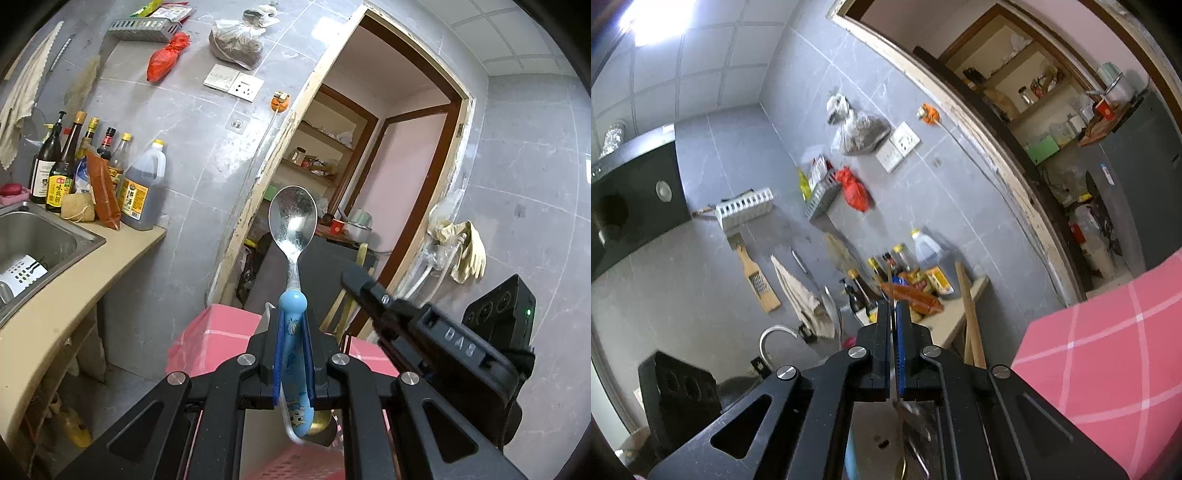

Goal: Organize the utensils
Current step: 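Lower the child spoon into the holder with the left tool while the right tool drops the gold spoon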

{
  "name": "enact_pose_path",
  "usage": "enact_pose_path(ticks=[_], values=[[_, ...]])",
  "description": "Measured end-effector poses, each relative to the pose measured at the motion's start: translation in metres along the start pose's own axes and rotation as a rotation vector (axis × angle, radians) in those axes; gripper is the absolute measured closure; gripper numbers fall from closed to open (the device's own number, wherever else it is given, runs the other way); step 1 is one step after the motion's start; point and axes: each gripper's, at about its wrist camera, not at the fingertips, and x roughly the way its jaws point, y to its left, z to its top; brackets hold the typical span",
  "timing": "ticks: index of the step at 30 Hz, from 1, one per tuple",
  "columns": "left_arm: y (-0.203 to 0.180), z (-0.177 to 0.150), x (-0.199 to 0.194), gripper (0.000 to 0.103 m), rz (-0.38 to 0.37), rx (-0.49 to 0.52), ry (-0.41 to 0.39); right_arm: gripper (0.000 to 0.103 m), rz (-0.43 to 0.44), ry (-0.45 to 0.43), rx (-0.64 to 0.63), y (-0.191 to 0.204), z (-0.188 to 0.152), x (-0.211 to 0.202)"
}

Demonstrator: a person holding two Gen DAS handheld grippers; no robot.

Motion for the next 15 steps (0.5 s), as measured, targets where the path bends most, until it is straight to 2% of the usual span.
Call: enact_pose_path(ticks=[15], values=[[-0.003,0.0,-0.001,0.093,-0.011,0.031,0.041,0.098,-0.061,0.077,-0.036,-0.006,0.002,-0.018]])
